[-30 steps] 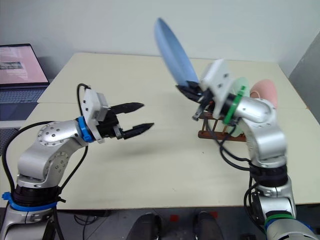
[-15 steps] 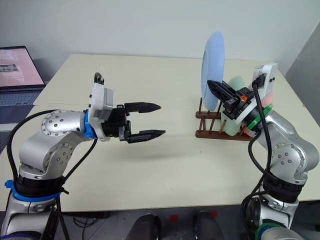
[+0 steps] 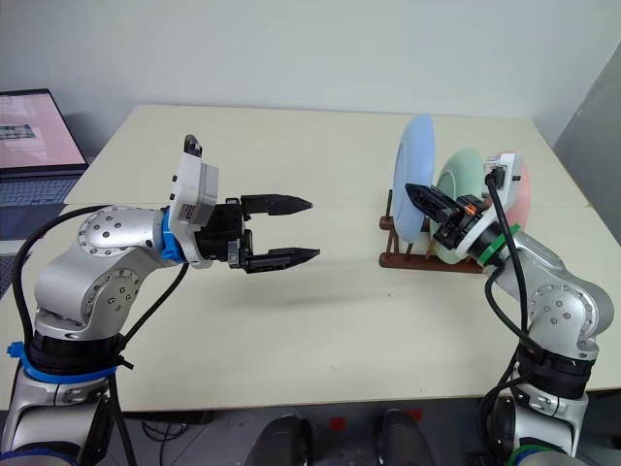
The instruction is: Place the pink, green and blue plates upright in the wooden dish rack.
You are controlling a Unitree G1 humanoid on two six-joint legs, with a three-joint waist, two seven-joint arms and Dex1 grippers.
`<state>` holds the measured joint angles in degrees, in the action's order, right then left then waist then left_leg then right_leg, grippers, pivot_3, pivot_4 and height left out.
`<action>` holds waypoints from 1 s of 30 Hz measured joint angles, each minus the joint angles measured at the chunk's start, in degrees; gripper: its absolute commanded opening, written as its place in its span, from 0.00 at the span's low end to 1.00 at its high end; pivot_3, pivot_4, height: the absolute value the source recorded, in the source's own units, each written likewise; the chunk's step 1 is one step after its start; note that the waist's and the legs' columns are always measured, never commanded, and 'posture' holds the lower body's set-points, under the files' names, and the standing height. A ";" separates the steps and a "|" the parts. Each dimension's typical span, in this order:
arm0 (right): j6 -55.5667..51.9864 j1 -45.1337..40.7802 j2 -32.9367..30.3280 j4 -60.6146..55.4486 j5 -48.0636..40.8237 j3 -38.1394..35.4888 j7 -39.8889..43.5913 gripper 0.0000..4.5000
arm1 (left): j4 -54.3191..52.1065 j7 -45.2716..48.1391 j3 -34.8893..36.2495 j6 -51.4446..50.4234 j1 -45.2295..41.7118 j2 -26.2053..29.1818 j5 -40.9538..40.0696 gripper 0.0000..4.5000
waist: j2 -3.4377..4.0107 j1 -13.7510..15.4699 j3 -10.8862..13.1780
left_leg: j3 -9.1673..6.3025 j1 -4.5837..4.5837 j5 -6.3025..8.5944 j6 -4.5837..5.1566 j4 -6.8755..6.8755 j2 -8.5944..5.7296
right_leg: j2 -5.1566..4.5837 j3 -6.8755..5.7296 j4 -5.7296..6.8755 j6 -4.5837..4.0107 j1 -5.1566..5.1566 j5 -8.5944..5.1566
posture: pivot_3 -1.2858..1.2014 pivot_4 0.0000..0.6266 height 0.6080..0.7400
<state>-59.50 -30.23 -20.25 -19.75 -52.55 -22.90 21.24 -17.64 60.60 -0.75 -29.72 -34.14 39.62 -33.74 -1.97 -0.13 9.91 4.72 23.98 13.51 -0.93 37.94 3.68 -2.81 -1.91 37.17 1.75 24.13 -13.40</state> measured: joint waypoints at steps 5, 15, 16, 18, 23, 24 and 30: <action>0.01 -0.02 -0.23 -0.02 -0.46 1.60 -1.68 0.32 | 0.18 -0.07 -0.04 0.40 0.02 -0.30 0.86 0.83 | 0.00 0.01 0.00 | 0.00 0.01 0.00 0.00 0.00 0.00 | 0.00 0.00 -0.01 0.00 0.00 0.00 | 0.52 0.24 0.99; 4.81 -2.48 -8.08 -2.48 1.97 2.41 -2.66 1.00 | 0.35 0.04 -0.09 1.53 0.34 -0.42 2.58 0.83 | 0.00 0.02 0.00 | 0.00 0.03 0.00 0.00 -0.01 0.00 | 0.00 -0.01 -0.05 0.01 0.01 0.00 | 0.52 0.24 0.99; 5.38 -2.70 -8.78 -2.53 2.03 2.26 -2.63 1.00 | 0.40 0.03 -0.09 1.54 0.49 -0.41 2.69 0.83 | 0.00 0.02 0.00 | -0.01 0.03 0.00 0.00 0.00 0.00 | 0.01 -0.01 -0.05 0.01 0.00 0.00 | 0.52 0.24 0.99; 6.36 -2.86 -10.03 -2.60 2.28 2.26 -2.11 1.00 | 0.45 0.00 -0.11 1.58 0.78 -0.36 3.08 0.83 | 0.00 0.02 0.00 | -0.01 0.03 0.00 0.00 0.00 0.00 | 0.01 -0.01 -0.05 0.01 0.00 0.00 | 0.52 0.24 0.99; 10.25 2.36 -33.00 -4.46 5.76 0.78 14.54 1.00 | 2.32 -1.06 1.04 2.29 5.97 6.60 8.57 0.83 | 0.31 0.20 0.19 | -0.05 0.14 0.05 0.08 -0.05 0.00 | 0.00 -0.08 -0.20 0.03 0.05 -0.05 | 0.52 0.24 0.99; 11.59 4.12 -36.14 -4.68 6.84 0.85 18.29 1.00 | 2.38 -0.97 1.23 2.30 7.12 8.10 9.06 0.83 | 0.29 0.15 0.18 | -0.05 0.10 0.06 0.09 -0.06 0.02 | 0.01 -0.08 -0.19 0.01 0.03 -0.07 | 0.52 0.24 0.99; 19.83 14.40 -52.44 0.65 13.83 -0.98 39.95 1.00 | 1.47 1.46 5.28 3.72 15.77 17.18 11.35 0.83 | 0.42 -0.02 0.26 | 0.05 0.03 0.07 0.09 -0.07 0.02 | -0.06 0.05 -0.18 0.22 0.10 -0.24 | 0.52 0.24 0.99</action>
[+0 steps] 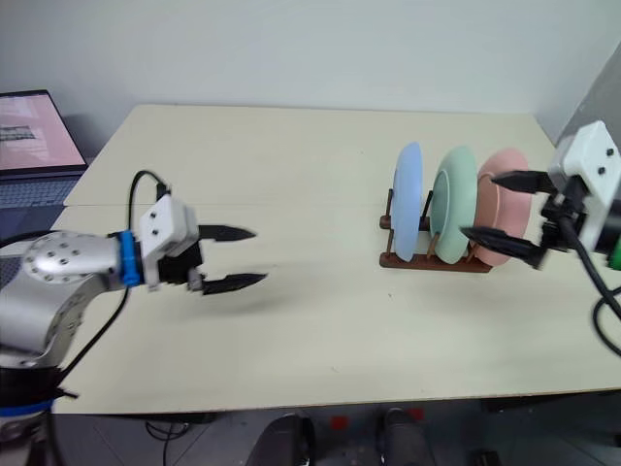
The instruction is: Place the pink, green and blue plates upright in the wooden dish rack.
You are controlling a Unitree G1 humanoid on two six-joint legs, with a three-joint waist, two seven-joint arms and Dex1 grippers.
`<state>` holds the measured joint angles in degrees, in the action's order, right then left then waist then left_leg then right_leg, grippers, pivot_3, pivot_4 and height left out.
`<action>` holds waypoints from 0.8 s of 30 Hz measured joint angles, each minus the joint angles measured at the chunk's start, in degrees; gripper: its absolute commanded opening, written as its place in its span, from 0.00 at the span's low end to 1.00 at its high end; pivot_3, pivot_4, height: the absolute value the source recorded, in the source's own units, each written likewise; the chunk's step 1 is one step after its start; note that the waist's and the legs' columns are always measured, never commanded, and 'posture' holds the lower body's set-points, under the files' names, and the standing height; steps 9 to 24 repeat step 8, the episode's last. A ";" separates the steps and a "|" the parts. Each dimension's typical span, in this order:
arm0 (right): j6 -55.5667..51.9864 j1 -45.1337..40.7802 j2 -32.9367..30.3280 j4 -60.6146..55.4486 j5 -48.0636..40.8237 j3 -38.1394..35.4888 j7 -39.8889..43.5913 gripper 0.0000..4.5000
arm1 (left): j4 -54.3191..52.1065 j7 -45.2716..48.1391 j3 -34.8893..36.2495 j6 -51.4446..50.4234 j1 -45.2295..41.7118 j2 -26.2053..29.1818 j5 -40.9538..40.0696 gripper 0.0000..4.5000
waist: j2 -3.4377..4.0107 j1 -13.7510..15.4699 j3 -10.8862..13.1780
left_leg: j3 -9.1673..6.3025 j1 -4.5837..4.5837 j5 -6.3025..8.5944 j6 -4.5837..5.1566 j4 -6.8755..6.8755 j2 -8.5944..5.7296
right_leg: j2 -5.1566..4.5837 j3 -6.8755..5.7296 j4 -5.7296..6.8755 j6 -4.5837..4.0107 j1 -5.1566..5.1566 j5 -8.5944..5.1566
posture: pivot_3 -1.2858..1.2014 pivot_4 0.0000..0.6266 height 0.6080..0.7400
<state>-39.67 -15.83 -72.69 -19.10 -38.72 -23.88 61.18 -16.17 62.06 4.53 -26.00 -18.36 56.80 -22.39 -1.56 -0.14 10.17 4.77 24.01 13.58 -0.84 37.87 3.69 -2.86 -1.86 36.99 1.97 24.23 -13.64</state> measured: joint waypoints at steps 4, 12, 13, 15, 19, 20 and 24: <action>4.66 8.89 -6.10 5.07 5.92 -5.85 13.69 1.00 | 0.38 0.00 4.09 0.09 2.67 3.25 0.48 0.83 | -0.04 0.24 -0.02 | -0.02 -0.11 0.00 -0.01 0.06 0.03 | -0.10 -0.15 0.02 -0.32 -0.14 -0.21 | 0.52 0.24 0.99; 11.79 15.95 -6.43 9.92 13.06 -8.09 20.45 1.00 | 0.76 0.11 5.40 0.44 4.94 3.95 0.81 0.83 | -0.03 0.28 -0.02 | 0.00 -0.13 0.00 -0.01 0.10 -0.02 | -0.24 -0.09 0.04 -0.28 -0.12 -0.19 | 0.52 0.24 0.99; 11.79 15.95 -6.43 9.92 13.06 -8.09 20.45 1.00 | 0.76 0.11 5.40 0.44 4.94 3.95 0.81 0.83 | -0.03 0.28 -0.02 | 0.00 -0.13 0.00 -0.01 0.10 -0.02 | -0.24 -0.09 0.04 -0.28 -0.12 -0.19 | 0.52 0.24 0.99; 11.79 15.95 -6.43 9.92 13.06 -8.09 20.45 1.00 | 0.76 0.11 5.40 0.44 4.94 3.95 0.81 0.83 | -0.03 0.28 -0.02 | 0.00 -0.13 0.00 -0.01 0.10 -0.02 | -0.24 -0.09 0.04 -0.28 -0.12 -0.19 | 0.52 0.24 0.99; 11.79 15.95 -6.43 9.92 13.06 -8.09 20.45 1.00 | 0.76 0.11 5.40 0.44 4.94 3.95 0.81 0.83 | -0.03 0.28 -0.02 | 0.00 -0.13 0.00 -0.01 0.10 -0.02 | -0.24 -0.09 0.04 -0.28 -0.12 -0.19 | 0.52 0.24 0.99; 11.79 15.95 -6.43 9.92 13.06 -8.09 20.45 1.00 | 0.76 0.11 5.40 0.44 4.94 3.95 0.81 0.83 | -0.03 0.28 -0.02 | 0.00 -0.13 0.00 -0.01 0.10 -0.02 | -0.24 -0.09 0.04 -0.28 -0.12 -0.19 | 0.52 0.24 0.99; 11.79 15.95 -6.43 9.92 13.06 -8.09 20.45 1.00 | 0.76 0.11 5.40 0.44 4.94 3.95 0.81 0.83 | -0.03 0.28 -0.02 | 0.00 -0.13 0.00 -0.01 0.10 -0.02 | -0.24 -0.09 0.04 -0.28 -0.12 -0.19 | 0.52 0.24 0.99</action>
